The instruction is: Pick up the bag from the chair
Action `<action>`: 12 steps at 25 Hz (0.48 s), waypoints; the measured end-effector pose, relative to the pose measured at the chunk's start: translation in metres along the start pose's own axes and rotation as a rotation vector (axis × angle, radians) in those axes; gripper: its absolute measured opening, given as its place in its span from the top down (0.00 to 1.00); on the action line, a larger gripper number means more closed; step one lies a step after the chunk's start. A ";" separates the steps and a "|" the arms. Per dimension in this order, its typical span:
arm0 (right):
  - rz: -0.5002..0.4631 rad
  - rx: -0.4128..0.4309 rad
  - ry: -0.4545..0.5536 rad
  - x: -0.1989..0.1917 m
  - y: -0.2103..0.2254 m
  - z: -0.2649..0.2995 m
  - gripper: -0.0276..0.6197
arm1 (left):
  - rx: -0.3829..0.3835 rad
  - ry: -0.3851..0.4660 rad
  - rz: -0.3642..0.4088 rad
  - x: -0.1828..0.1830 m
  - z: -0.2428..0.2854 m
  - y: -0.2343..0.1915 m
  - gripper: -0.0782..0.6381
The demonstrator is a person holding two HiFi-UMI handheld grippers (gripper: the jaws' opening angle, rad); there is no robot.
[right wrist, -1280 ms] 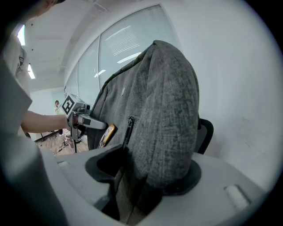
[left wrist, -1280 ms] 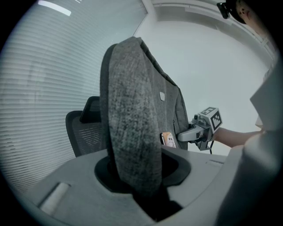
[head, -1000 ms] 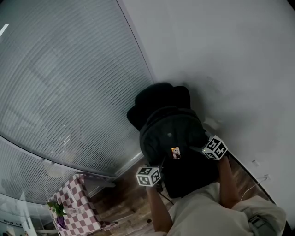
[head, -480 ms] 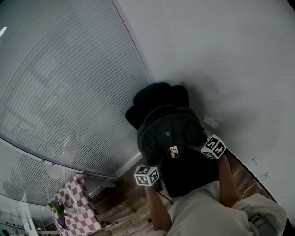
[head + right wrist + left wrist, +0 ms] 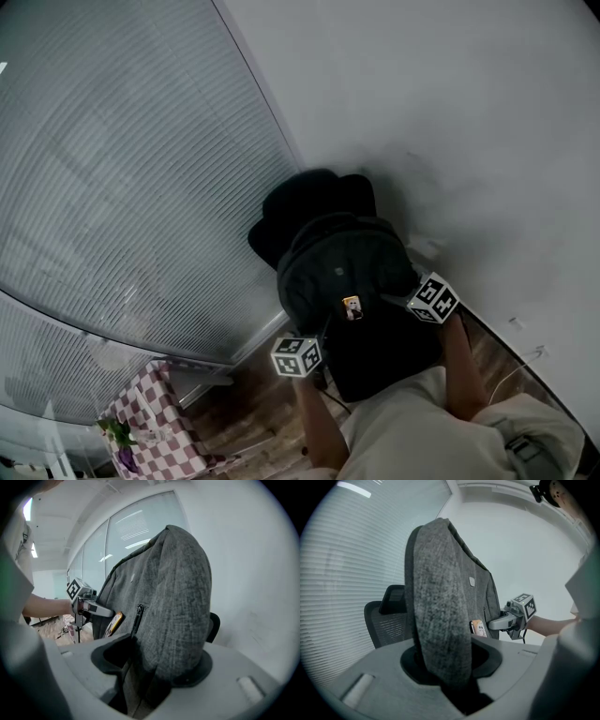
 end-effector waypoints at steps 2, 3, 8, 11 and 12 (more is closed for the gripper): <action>0.002 0.000 -0.001 -0.001 -0.001 -0.001 0.55 | -0.001 -0.003 0.001 0.000 -0.001 0.001 0.72; 0.003 0.001 -0.002 -0.002 -0.001 -0.002 0.55 | 0.000 -0.005 0.001 -0.001 0.000 0.002 0.72; 0.000 0.008 -0.001 -0.004 0.000 -0.001 0.55 | 0.005 -0.006 -0.002 -0.004 0.000 0.003 0.72; 0.006 0.006 -0.005 -0.005 -0.002 0.000 0.55 | 0.003 -0.011 -0.003 -0.005 -0.001 0.001 0.72; 0.008 0.006 -0.008 -0.005 -0.003 0.002 0.55 | 0.003 -0.014 -0.006 -0.007 -0.002 0.000 0.72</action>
Point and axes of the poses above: the fingertips, and each gripper's own axes: z forward along the fingers, y to its right, x out of its top, the point moved 10 cm from there along -z, backward along the fingers, and after that the axes turned 2 degrees about x, right-handed, at the moved point
